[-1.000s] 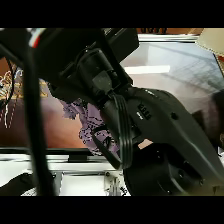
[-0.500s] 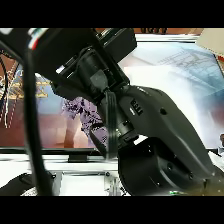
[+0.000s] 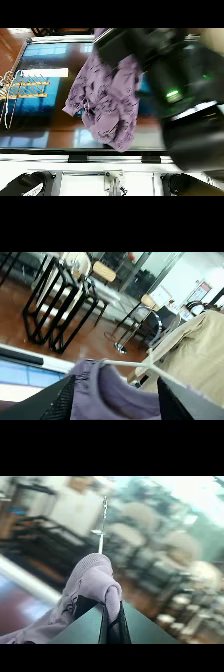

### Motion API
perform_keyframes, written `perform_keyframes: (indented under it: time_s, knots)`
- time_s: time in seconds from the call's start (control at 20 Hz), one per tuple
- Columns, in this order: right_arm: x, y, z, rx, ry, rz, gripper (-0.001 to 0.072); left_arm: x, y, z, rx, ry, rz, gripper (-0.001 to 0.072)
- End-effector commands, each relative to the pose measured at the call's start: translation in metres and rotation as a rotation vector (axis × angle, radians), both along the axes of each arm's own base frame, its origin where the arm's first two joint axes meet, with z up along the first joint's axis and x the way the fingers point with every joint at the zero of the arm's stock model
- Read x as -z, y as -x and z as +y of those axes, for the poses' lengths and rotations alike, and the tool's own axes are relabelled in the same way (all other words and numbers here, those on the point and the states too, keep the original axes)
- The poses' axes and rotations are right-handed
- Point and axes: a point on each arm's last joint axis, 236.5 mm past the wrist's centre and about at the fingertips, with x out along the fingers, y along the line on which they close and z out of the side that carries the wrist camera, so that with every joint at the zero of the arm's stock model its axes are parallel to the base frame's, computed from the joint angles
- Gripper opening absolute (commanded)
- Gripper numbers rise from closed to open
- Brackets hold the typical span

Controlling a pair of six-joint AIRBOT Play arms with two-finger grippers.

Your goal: Fold the shirts.

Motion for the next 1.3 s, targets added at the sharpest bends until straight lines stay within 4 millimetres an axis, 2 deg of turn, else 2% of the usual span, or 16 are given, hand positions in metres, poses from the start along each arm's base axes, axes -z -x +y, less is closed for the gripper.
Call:
perform_keyframes:
  time_s: [0.0,0.15,0.25,0.4,0.5,0.6,0.7,0.8,0.85,1.05,1.2,1.25]
  knots:
    - [-0.041,-0.004,-0.086,0.218,0.094,-0.129,0.0070,-0.014,0.022,0.008,-0.010,-0.073,-0.065,0.0617]
    - [-0.079,0.015,-0.179,0.426,0.109,-0.206,0.0070,0.013,0.017,0.005,-0.002,-0.151,0.018,0.0616]
    - [-0.103,0.039,-0.240,0.571,0.109,-0.254,0.0070,0.032,0.013,0.003,0.006,-0.184,0.085,0.0616]
    - [-0.140,0.087,-0.316,0.812,0.197,-0.330,0.0070,0.043,0.010,0.001,0.010,-0.216,0.111,0.0616]
    - [-0.168,0.126,-0.348,0.912,0.150,-0.419,0.0070,0.046,0.007,0.000,0.011,-0.219,0.117,0.0615]
    - [-0.190,0.159,-0.365,0.989,0.139,-0.504,0.0070,0.049,0.004,-0.002,0.014,-0.219,0.128,0.0613]
    - [-0.198,0.174,-0.374,1.044,0.145,-0.541,0.0070,0.051,0.002,-0.004,0.017,-0.218,0.132,0.0605]
    - [-0.198,0.176,-0.380,1.075,0.136,-0.547,0.0070,0.051,0.002,-0.004,0.017,-0.219,0.133,0.0604]
    - [-0.195,0.170,-0.382,1.070,0.110,-0.538,0.0070,0.051,0.002,-0.004,0.017,-0.219,0.133,0.0605]
    - [-0.180,0.116,-0.386,1.042,0.071,-0.490,0.0070,0.052,0.001,-0.004,0.017,-0.219,0.134,0.0604]
    - [-0.166,0.075,-0.416,1.065,-0.008,-0.490,0.0070,0.051,0.001,-0.004,0.017,-0.219,0.133,0.0604]
    - [-0.164,0.067,-0.428,1.070,-0.027,-0.503,0.0070,0.051,0.001,-0.004,0.017,-0.219,0.133,0.0603]
